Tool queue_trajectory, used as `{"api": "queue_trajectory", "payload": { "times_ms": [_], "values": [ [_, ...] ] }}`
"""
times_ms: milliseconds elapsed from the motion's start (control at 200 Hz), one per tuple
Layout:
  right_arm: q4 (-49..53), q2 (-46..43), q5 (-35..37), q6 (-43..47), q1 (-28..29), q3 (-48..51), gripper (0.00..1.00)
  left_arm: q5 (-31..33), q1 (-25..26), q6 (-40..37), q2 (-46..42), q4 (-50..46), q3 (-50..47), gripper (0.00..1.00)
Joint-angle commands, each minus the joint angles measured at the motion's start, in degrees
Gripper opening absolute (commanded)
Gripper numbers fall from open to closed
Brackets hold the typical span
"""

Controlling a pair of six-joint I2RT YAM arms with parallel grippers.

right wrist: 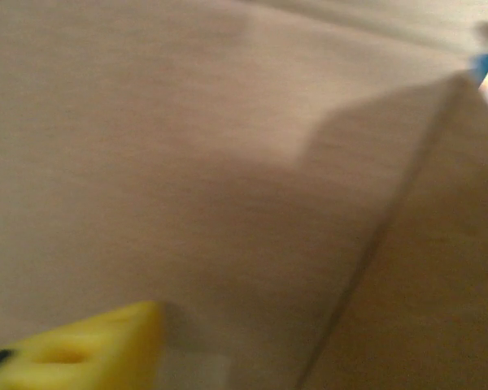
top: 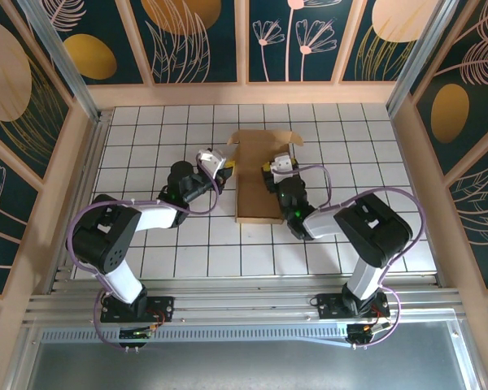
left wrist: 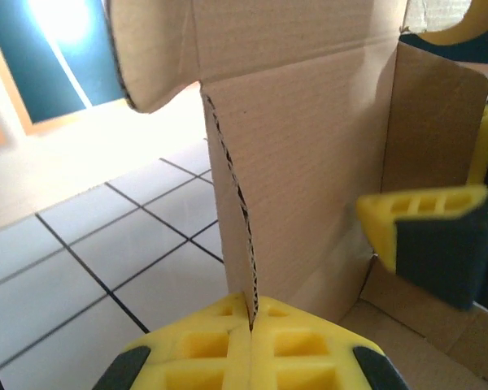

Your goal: Fold the paper box

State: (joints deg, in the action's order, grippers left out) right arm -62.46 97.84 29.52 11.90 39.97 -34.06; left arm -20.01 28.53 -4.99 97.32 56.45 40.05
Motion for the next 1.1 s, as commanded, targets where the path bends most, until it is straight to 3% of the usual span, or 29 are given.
{"api": "queue_trajectory", "payload": {
  "times_ms": [0, 255, 440, 696, 821, 981, 1096],
  "values": [
    [0.3, -8.4, -1.4, -2.1, 1.3, 2.3, 0.99, -3.6, 1.3, -9.3, -1.7, 4.3, -0.3, 0.00],
    [30.5, -34.7, -7.0, -3.2, -1.1, 3.3, 0.99, -3.5, 1.3, -18.6, -1.5, 2.3, 0.9, 0.00],
    [48.3, -44.5, -19.9, 6.1, -6.3, -5.9, 0.99, -4.9, 1.3, -19.5, 0.5, 4.0, 2.0, 0.00],
    [70.0, -35.3, -37.6, 34.5, -9.1, -22.9, 0.92, -6.2, 1.3, -20.3, 3.4, 5.8, 1.8, 0.00],
    [76.2, -27.7, -44.0, 39.9, -13.6, -29.7, 0.91, -7.0, 1.3, -20.4, 4.1, 5.9, 2.2, 0.00],
    [75.5, -21.3, -46.9, 46.0, -17.6, -32.7, 0.87, -8.1, 1.3, -19.4, 4.8, 7.0, 2.9, 0.00],
    [79.5, -16.1, -49.4, 49.0, -19.7, -37.3, 0.75, -8.7, 1.3, -18.8, 5.3, 7.0, 3.4, 0.00]
  ]
}}
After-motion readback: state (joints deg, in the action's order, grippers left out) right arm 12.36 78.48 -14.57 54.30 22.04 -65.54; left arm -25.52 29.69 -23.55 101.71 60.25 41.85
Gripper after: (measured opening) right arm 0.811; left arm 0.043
